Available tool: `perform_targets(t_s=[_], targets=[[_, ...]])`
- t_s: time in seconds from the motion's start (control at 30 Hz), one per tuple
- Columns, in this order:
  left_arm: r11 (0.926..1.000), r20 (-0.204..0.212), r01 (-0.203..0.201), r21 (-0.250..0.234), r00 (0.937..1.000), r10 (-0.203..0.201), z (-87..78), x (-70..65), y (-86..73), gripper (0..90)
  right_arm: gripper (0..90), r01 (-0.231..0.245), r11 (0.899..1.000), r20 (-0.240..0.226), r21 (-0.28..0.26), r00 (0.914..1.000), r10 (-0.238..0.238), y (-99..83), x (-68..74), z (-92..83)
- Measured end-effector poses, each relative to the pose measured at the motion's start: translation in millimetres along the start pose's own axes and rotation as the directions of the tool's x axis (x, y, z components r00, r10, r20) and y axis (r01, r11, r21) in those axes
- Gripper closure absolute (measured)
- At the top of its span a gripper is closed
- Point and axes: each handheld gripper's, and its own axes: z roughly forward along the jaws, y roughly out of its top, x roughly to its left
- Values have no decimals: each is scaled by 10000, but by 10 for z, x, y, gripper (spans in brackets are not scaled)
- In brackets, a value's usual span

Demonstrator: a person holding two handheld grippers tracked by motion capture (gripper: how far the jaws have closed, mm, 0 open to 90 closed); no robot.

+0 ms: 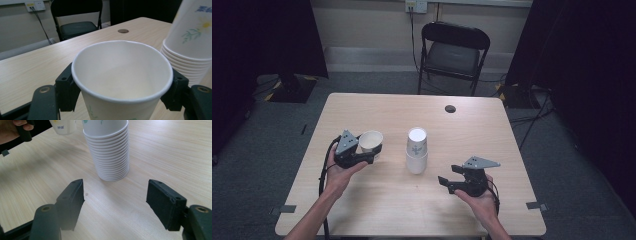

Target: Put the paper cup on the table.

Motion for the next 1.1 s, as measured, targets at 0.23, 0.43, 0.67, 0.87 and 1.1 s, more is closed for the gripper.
perform_targets(t_s=[0.23, 0.43, 0.67, 0.87, 1.1], targets=[[9995, -507, 263, 149, 9984, -255, 132, 108, -83, 291, 295, -60, 9999, 11, 123, 10000, 60, -21, -41, 31], [9991, -678, 412, 135, 9969, -402, 217, 152, -137, 289, 297, -136, 9996, -45, 234, 9999, 137, -40, -60, 66], [9979, -832, 461, 455, 9956, -422, 347, 183, -227, 284, 298, -259, 9992, 0, 310, 9997, 259, -57, -83, 95], [9964, -768, 603, 596, 9955, -556, 402, 254, -302, 282, 298, -266, 9988, -82, 414, 9996, 270, -65, -108, 128], [9939, -705, 555, 953, 9963, -489, 425, 252, -344, 268, 297, -320, 9979, -33, 563, 9995, 322, -88, -114, 147]])
